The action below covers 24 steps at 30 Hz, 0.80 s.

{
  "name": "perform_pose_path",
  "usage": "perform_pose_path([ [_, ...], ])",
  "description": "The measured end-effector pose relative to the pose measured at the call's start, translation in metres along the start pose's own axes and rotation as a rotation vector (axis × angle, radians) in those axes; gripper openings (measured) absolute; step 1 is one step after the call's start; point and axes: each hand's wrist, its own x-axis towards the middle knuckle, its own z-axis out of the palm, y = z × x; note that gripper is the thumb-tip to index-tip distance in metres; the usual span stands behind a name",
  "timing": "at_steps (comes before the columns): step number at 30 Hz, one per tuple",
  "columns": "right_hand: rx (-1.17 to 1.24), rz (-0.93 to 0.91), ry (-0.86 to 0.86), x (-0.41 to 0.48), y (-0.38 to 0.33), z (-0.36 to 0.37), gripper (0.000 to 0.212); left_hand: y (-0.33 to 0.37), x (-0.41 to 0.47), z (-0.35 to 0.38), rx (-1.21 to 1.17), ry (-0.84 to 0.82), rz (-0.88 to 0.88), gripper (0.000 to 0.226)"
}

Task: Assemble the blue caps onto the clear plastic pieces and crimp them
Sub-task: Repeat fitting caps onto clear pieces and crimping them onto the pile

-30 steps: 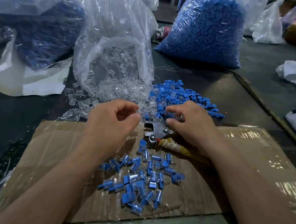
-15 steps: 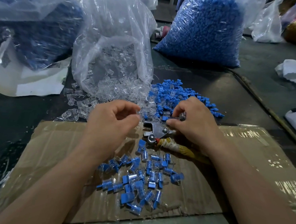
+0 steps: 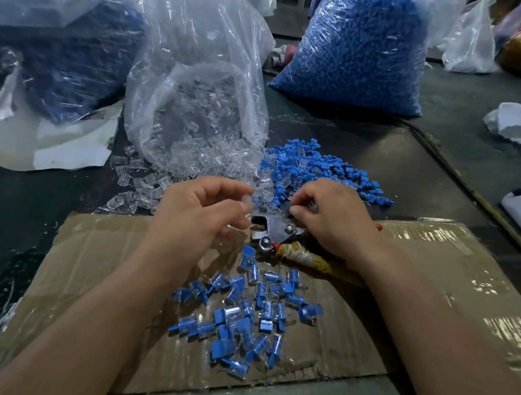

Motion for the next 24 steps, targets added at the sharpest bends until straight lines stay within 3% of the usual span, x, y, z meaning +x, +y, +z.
perform_pose_path([
  [5, 0.43, 0.059, 0.134, -0.009, -0.01, -0.015, 0.015, 0.002, -0.001, 0.0, -0.02, -0.033, -0.002, 0.019],
  [9, 0.723, -0.005, 0.129, -0.024, -0.032, -0.023, 0.022, 0.002, -0.003, 0.0, -0.016, -0.053, 0.012, 0.018],
  [14, 0.712, -0.126, 0.145, -0.031, -0.048, -0.019, 0.02, 0.001, -0.003, -0.001, 0.018, -0.064, 0.051, 0.018],
  [24, 0.673, -0.122, 0.171, -0.032, -0.049, -0.015, 0.026, -0.001, -0.003, -0.001, 0.031, -0.072, 0.091, 0.018],
])
